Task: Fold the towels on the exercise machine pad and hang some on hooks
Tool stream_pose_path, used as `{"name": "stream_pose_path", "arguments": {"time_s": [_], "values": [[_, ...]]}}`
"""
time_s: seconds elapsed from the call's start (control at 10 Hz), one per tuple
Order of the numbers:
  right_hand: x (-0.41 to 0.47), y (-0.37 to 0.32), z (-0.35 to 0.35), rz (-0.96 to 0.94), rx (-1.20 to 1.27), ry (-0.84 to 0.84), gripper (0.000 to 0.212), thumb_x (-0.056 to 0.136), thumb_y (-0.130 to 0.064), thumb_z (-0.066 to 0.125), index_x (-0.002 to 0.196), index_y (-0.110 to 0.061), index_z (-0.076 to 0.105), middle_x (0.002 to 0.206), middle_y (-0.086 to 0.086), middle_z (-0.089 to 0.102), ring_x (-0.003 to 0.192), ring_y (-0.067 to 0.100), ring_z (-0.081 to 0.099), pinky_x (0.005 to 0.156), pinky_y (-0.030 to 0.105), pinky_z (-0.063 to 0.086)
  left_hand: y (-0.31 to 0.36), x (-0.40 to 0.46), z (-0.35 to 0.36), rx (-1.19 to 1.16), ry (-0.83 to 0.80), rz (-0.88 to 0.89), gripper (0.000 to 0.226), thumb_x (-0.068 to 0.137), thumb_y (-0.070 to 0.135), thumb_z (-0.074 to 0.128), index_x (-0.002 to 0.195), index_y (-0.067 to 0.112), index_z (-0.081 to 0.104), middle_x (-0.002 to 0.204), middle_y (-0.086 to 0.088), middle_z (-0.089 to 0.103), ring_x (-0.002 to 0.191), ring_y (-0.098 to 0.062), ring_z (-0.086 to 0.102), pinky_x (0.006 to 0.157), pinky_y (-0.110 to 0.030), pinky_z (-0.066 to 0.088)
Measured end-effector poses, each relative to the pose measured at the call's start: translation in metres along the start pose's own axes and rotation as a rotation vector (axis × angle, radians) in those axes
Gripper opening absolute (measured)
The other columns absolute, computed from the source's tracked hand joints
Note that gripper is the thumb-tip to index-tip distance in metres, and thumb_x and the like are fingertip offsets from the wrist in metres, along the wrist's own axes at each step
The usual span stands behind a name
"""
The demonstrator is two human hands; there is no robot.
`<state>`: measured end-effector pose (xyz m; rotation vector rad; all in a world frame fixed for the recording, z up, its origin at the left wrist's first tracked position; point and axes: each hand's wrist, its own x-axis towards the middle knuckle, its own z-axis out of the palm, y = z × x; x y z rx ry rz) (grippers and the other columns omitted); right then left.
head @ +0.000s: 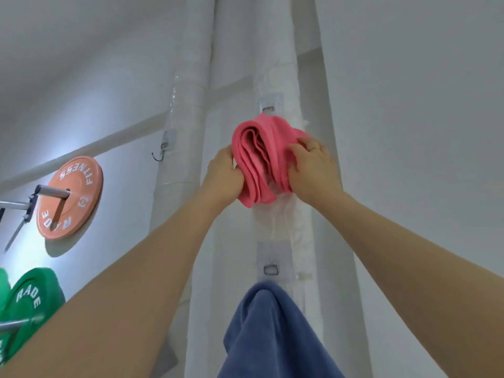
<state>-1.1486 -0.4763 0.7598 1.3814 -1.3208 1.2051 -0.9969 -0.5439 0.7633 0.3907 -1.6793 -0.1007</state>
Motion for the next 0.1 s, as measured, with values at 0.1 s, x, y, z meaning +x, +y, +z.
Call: {"name": "stream_pose_path", "arguments": {"time_s": [0.1], "values": [[-0.0533, -0.0056, -0.0181, 0.075, 0.051, 0.039, 0.028, 0.086, -0.008, 0.045, 0.112, -0.006, 0.057, 0.127, 0.012, 0.05, 0.116, 0.032, 0.044, 0.094, 0.036, 0.033, 0.0047, -0.0581, -0.0165, 0.149, -0.038, -0.023, 0.028, 0.086, 0.02, 0.048, 0.108, 0.012, 0.063, 0.135, -0.007, 0.045, 0.128, -0.023, 0.041, 0.106, -0.027, 0.029]]}}
